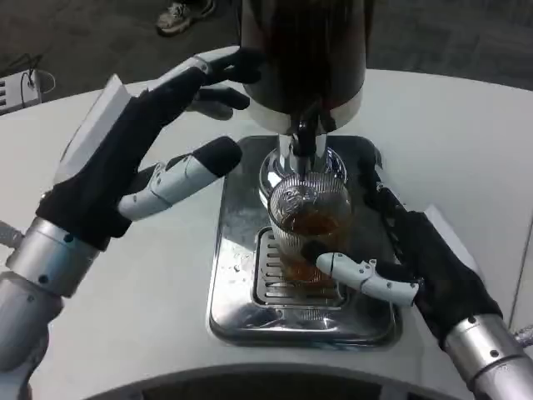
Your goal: Grasp the cup under the faucet to collect the drink, then remove the cup.
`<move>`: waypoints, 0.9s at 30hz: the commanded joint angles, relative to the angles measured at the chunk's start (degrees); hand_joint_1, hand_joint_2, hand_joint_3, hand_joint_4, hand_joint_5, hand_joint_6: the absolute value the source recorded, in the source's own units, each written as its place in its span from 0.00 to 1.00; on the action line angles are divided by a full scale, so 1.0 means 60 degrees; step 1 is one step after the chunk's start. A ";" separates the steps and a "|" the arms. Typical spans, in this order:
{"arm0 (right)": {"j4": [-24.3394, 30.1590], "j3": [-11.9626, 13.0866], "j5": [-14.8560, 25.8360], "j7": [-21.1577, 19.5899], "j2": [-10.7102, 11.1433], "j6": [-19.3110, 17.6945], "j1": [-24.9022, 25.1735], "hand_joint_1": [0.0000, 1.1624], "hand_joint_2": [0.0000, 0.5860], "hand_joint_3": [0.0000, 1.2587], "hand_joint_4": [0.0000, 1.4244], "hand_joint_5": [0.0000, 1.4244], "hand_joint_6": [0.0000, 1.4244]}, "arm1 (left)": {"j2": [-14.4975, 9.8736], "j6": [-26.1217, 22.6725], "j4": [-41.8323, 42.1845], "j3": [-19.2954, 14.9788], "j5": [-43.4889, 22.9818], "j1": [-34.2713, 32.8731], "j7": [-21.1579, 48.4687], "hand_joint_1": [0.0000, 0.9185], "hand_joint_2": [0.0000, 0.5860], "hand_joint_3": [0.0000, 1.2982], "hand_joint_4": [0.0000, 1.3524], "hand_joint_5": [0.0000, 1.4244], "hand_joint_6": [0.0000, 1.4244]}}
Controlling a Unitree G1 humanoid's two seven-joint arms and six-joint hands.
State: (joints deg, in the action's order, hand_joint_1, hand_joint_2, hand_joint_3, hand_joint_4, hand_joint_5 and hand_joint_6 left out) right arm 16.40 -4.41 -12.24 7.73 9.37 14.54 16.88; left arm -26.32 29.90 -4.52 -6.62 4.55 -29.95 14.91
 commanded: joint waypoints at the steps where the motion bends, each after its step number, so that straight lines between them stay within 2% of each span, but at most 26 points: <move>1: -0.0111 -0.0151 -0.0014 -0.0145 -0.0129 -0.0090 0.0060 0.62 0.38 0.00 0.00 0.01 0.00 | -0.0323 -0.0088 0.0386 -0.0483 -0.0027 0.0804 -0.0099 0.00 0.14 0.22 0.22 0.27 0.30; 11: -0.0460 -0.0276 -0.0050 -0.0338 -0.0226 -0.0172 0.0242 0.62 0.38 0.00 0.00 0.02 0.00 | -0.0678 -0.0346 0.0614 -0.1152 0.0355 0.2222 -0.0274 0.00 0.15 0.23 0.22 0.27 0.30; 19: -0.0822 -0.0400 -0.0116 -0.0520 -0.0323 -0.0282 0.0417 0.62 0.38 0.00 0.00 0.02 0.00 | -0.0802 -0.0420 0.0339 -0.1146 0.0757 0.2773 -0.0441 0.00 0.14 0.23 0.21 0.26 0.29; 27: -0.1478 -0.0388 -0.0277 -0.1015 -0.0509 -0.0633 0.0692 0.64 0.36 0.00 0.00 0.02 0.00 | -0.0858 -0.0621 0.0368 -0.1053 0.0969 0.3270 -0.0389 0.00 0.15 0.22 0.20 0.25 0.29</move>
State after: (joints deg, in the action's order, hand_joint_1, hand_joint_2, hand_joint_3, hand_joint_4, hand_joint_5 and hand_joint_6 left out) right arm 8.93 -6.82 -13.63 2.82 6.98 12.42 19.92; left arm -30.61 27.06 -1.76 -13.03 9.65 -11.76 12.90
